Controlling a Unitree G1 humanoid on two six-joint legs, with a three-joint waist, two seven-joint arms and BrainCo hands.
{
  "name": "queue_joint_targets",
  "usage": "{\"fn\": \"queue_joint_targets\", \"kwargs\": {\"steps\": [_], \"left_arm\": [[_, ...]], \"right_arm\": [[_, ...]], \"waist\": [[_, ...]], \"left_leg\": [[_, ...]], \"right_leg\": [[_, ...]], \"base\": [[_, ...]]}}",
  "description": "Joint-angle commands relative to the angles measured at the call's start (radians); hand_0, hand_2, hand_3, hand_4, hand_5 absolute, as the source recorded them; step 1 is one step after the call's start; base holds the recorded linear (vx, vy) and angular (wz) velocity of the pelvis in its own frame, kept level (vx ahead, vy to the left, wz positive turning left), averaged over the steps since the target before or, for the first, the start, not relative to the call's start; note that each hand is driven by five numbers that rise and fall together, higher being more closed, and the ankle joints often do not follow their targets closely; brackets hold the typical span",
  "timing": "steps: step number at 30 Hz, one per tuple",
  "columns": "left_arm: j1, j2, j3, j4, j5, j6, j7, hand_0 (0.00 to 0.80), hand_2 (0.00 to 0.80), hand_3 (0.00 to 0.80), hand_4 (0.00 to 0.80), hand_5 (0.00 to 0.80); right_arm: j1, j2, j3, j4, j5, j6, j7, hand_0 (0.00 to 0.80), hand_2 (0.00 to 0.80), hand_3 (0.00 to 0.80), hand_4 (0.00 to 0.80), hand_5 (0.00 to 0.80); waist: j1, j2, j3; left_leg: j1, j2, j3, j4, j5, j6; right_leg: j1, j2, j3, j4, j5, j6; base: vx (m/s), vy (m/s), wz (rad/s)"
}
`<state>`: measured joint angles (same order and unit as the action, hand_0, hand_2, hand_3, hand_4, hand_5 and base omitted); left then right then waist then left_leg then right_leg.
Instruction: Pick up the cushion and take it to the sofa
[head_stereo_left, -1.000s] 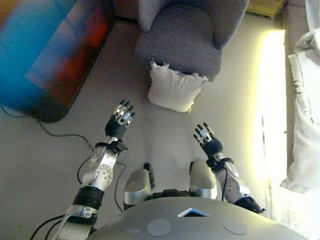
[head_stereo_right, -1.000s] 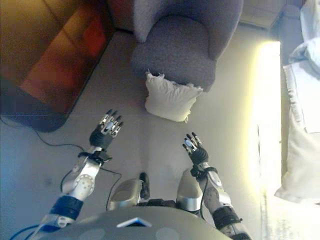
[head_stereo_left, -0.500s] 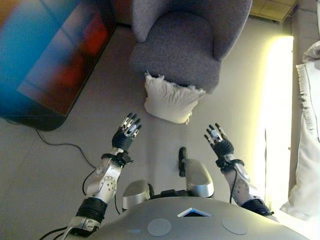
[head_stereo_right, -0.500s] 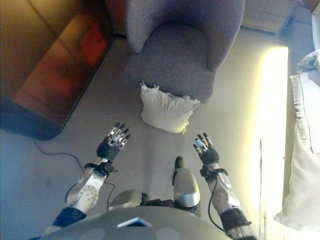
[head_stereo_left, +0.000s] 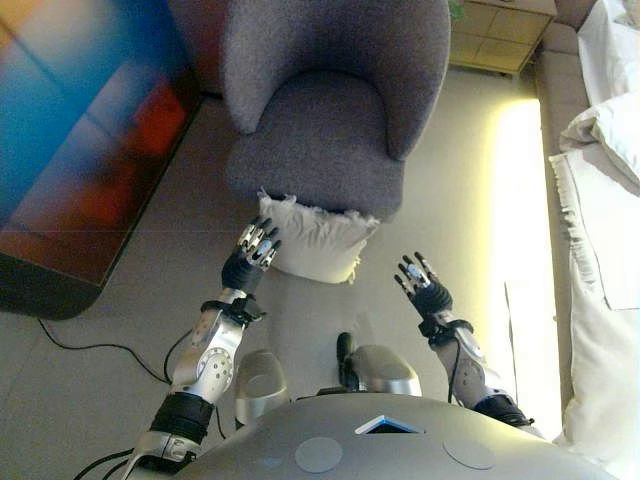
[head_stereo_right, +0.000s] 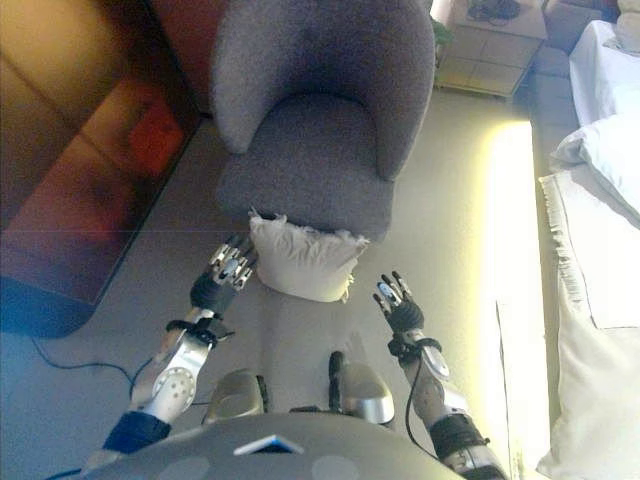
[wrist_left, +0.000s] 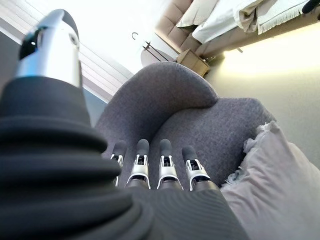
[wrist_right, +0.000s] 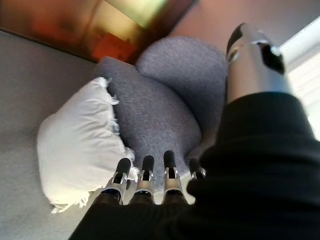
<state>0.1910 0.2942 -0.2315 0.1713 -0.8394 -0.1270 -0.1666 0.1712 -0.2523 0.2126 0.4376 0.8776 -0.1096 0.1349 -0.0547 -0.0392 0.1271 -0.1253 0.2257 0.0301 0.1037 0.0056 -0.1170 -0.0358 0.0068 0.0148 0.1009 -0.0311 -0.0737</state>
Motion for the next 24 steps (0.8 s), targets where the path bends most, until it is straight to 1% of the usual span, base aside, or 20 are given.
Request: {"fn": "queue_joint_targets", "kwargs": {"steps": [1,3,4,5,7,8,9,10,11,12,13,14,15,16,18,19,20,21,22,24], "left_arm": [[0.011,0.018,0.036,-0.118,-0.013,-0.038,-0.012,0.0,0.0,0.0,0.0,0.0],[0.026,0.008,0.042,-0.115,-0.016,-0.042,-0.008,0.0,0.0,0.0,0.0,0.0],[0.031,0.006,0.045,-0.113,-0.014,-0.045,-0.014,0.0,0.0,0.0,0.0,0.0],[0.039,0.004,0.053,-0.105,-0.014,-0.047,-0.035,0.0,0.0,0.0,0.0,0.0],[0.038,0.009,0.058,-0.099,-0.016,-0.05,-0.058,0.0,0.0,0.0,0.0,0.0],[0.035,0.017,0.062,-0.099,-0.014,-0.052,-0.07,0.0,0.0,0.0,0.0,0.0],[0.032,0.035,0.057,-0.098,-0.021,-0.059,-0.075,0.0,0.0,0.0,0.0,0.0],[0.025,0.036,0.048,-0.084,-0.004,-0.065,-0.042,0.0,0.0,0.0,0.0,0.0],[0.008,0.039,0.05,-0.074,-0.008,-0.057,-0.028,0.0,0.0,0.0,0.0,0.0],[-0.004,0.046,0.058,-0.071,-0.037,-0.06,-0.072,0.0,0.0,0.0,0.0,0.0],[-0.007,0.054,0.057,-0.071,-0.036,-0.071,-0.093,0.0,0.0,0.0,0.0,0.0],[-0.006,0.059,0.052,-0.066,-0.03,-0.08,-0.091,0.0,0.0,0.0,0.0,0.0],[-0.009,0.069,0.047,-0.052,-0.033,-0.084,-0.093,0.0,0.0,0.0,0.0,0.0],[-0.011,0.071,0.049,-0.046,-0.031,-0.079,-0.091,0.0,0.0,0.0,0.0,0.0],[-0.014,0.071,0.048,-0.037,-0.006,-0.072,-0.062,0.0,0.0,0.0,0.0,0.0],[-0.015,0.074,0.05,-0.039,-0.008,-0.067,-0.056,0.0,0.0,0.0,0.0,0.0],[-0.015,0.076,0.057,-0.046,-0.008,-0.058,-0.053,0.0,0.0,0.0,0.0,0.0],[-0.012,0.077,0.066,-0.057,-0.011,-0.05,-0.048,0.0,0.0,0.0,0.0,0.0],[-0.005,0.077,0.074,-0.064,-0.013,-0.046,-0.047,0.0,0.0,0.0,0.0,0.0],[0.004,0.078,0.09,-0.077,-0.024,-0.038,-0.045,0.0,0.0,0.0,0.0,0.0]], "right_arm": [[0.011,-0.033,-0.017,-0.114,0.014,-0.034,0.039,0.0,0.0,0.0,0.0,0.0],[0.016,-0.034,-0.02,-0.112,0.0,-0.017,0.052,0.0,0.0,0.0,0.0,0.0],[0.02,-0.033,-0.022,-0.112,-0.004,-0.015,0.057,0.0,0.0,0.0,0.0,0.0],[0.027,-0.03,-0.028,-0.108,-0.016,-0.013,0.069,0.0,0.0,0.0,0.0,0.0],[0.031,-0.024,-0.029,-0.107,-0.028,-0.021,0.078,0.0,0.0,0.0,0.0,0.0],[0.032,-0.023,-0.027,-0.113,-0.031,-0.026,0.079,0.0,0.0,0.0,0.0,0.0],[0.031,-0.023,-0.014,-0.116,-0.025,-0.033,0.064,0.0,0.0,0.0,0.0,0.0],[0.025,-0.015,-0.011,-0.112,-0.027,-0.026,0.029,0.0,0.0,0.0,0.0,0.0],[0.011,-0.012,-0.01,-0.114,-0.004,-0.018,0.006,0.0,0.0,0.0,0.0,0.0],[0.008,-0.006,-0.006,-0.12,0.018,-0.019,0.017,0.0,0.0,0.0,0.0,0.0],[0.011,0.001,0.001,-0.116,0.013,-0.028,0.019,0.0,0.0,0.0,0.0,0.0],[0.006,0.011,0.005,-0.1,0.0,-0.04,0.02,0.0,0.0,0.0,0.0,0.0],[-0.009,0.028,0.01,-0.078,-0.01,-0.052,0.013,0.0,0.0,0.0,0.0,0.0],[-0.018,0.039,0.013,-0.069,-0.018,-0.056,0.003,0.0,0.0,0.0,0.0,0.0],[-0.028,0.061,0.021,-0.062,-0.035,-0.06,-0.006,0.0,0.0,0.0,0.0,0.0],[-0.028,0.066,0.031,-0.068,-0.036,-0.063,-0.007,0.0,0.0,0.0,0.0,0.0],[-0.024,0.067,0.037,-0.074,-0.039,-0.062,-0.006,0.0,0.0,0.0,0.0,0.0],[-0.021,0.066,0.037,-0.079,-0.046,-0.055,-0.006,0.0,0.0,0.0,0.0,0.0],[-0.019,0.067,0.032,-0.076,-0.049,-0.052,-0.003,0.0,0.0,0.0,0.0,0.0],[-0.018,0.062,0.027,-0.079,-0.045,-0.042,-0.003,0.0,0.0,0.0,0.0,0.0]], "waist": [[0.035,0.02,0.02],[0.041,0.033,0.015],[0.041,0.036,0.013],[0.041,0.047,0.01],[0.039,0.057,0.009],[0.039,0.059,0.009],[0.038,0.063,0.012],[0.043,0.06,0.01],[0.043,0.056,0.009],[0.042,0.051,0.007],[0.045,0.047,-0.003],[0.051,0.045,-0.009],[0.063,0.044,-0.017],[0.071,0.05,-0.022],[0.079,0.068,-0.026],[0.082,0.073,-0.025],[0.088,0.074,-0.025],[0.094,0.071,-0.025],[0.095,0.064,-0.022],[0.091,0.045,-0.012]], "left_leg": [[-0.049,0.036,-0.068,-0.133,0.172,-0.031],[-0.05,0.032,-0.066,-0.154,0.165,-0.033],[-0.049,0.028,-0.061,-0.152,0.164,-0.032],[-0.052,0.022,-0.049,-0.139,0.163,-0.032],[-0.067,0.014,-0.038,-0.096,0.157,-0.034],[-0.076,0.007,-0.034,-0.071,0.146,-0.031],[-0.09,0.001,-0.024,-0.041,0.122,-0.03],[-0.113,-0.019,-0.045,0.016,0.11,-0.027],[-0.118,-0.038,-0.039,0.051,0.093,-0.017],[-0.112,-0.054,-0.018,0.062,0.076,0.0],[-0.1,-0.073,-0.006,0.064,0.057,0.022],[-0.094,-0.091,-0.006,0.064,0.044,0.037],[-0.085,-0.123,-0.01,0.066,0.023,0.063],[-0.074,-0.139,-0.01,0.066,0.011,0.081],[-0.034,-0.163,-0.018,0.064,-0.016,0.109],[-0.021,-0.173,-0.019,0.066,-0.024,0.117],[-0.01,-0.182,-0.02,0.066,-0.029,0.12],[-0.001,-0.195,-0.017,0.068,-0.035,0.122],[0.009,-0.207,-0.015,0.065,-0.039,0.121],[0.032,-0.226,-0.006,0.063,-0.052,0.111]], "right_leg": [[0.122,-0.065,0.059,0.016,-0.092,0.173],[0.157,-0.075,0.079,0.026,-0.129,0.182],[0.164,-0.08,0.08,0.031,-0.14,0.185],[0.174,-0.09,0.078,0.046,-0.16,0.193],[0.178,-0.107,0.068,0.071,-0.183,0.204],[0.173,-0.124,0.063,0.087,-0.189,0.212],[0.163,-0.138,0.055,0.109,-0.195,0.213],[0.162,-0.157,0.052,0.134,-0.194,0.219],[0.157,-0.177,0.051,0.156,-0.176,0.236],[0.147,-0.199,0.04,0.184,-0.142,0.252],[0.136,-0.227,0.029,0.225,-0.096,0.262],[0.13,-0.244,0.021,0.26,-0.067,0.265],[0.123,-0.265,0.01,0.328,-0.01,0.266],[0.109,-0.276,-0.001,0.402,0.038,0.262],[0.039,-0.291,-0.016,0.563,0.097,0.241],[0.005,-0.296,-0.025,0.613,0.105,0.233],[-0.016,-0.306,-0.045,0.625,0.111,0.225],[-0.029,-0.314,-0.071,0.594,0.112,0.219],[-0.032,-0.318,-0.092,0.542,0.108,0.217],[-0.058,-0.326,-0.134,0.366,0.111,0.217]], "base": [[0.496,0.174,-0.71],[0.421,0.173,-0.79],[0.401,0.225,-0.79],[0.397,0.256,-0.7],[0.35,0.283,-0.67],[0.31,0.319,-0.84],[0.318,0.333,-0.83],[0.292,0.304,-0.66],[0.245,0.262,-0.36],[0.293,0.29,-0.22],[0.289,0.269,-0.12],[0.355,0.321,-0.03],[0.343,0.326,0.02],[0.349,0.341,0.11],[0.297,0.315,0.05],[0.269,0.276,-0.06],[0.256,0.209,-0.06],[0.25,0.13,0.03],[0.266,0.058,-0.12],[0.279,-0.069,-0.24]]}}
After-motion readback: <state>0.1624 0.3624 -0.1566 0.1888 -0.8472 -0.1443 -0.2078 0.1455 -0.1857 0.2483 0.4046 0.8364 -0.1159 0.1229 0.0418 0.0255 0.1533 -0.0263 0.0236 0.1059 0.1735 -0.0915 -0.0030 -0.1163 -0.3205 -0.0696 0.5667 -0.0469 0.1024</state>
